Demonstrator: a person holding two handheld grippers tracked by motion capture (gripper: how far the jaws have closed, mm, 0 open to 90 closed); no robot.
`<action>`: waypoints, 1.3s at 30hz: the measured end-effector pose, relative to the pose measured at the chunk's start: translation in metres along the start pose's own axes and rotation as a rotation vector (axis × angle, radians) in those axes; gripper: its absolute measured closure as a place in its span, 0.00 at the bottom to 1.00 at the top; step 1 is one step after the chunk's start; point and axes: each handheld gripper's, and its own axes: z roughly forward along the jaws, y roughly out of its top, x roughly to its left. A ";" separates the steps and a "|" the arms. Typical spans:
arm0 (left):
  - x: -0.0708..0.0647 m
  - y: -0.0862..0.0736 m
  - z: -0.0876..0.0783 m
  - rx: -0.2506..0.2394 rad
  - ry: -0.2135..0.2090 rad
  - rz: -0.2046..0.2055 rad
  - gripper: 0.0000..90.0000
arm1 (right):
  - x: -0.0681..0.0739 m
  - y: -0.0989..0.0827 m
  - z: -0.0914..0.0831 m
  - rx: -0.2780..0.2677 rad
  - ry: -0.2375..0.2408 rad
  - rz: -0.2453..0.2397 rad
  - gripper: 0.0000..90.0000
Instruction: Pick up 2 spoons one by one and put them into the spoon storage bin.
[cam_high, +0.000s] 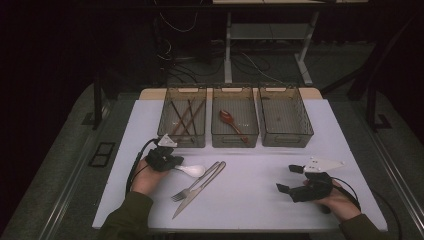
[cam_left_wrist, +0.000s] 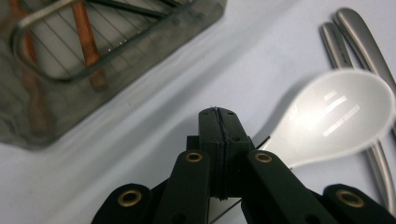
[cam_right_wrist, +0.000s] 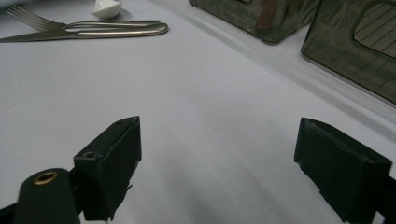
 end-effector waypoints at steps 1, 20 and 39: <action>-0.001 -0.002 -0.002 0.007 -0.001 0.000 0.99 | 0.000 0.000 0.000 -0.001 0.000 0.002 0.16; -0.012 -0.004 -0.011 -0.123 -0.134 -0.070 0.65 | 0.000 0.000 0.000 0.001 0.001 0.000 0.16; -0.027 0.005 0.011 -0.101 -0.165 -0.024 0.50 | 0.000 0.000 0.000 0.009 0.003 -0.006 0.16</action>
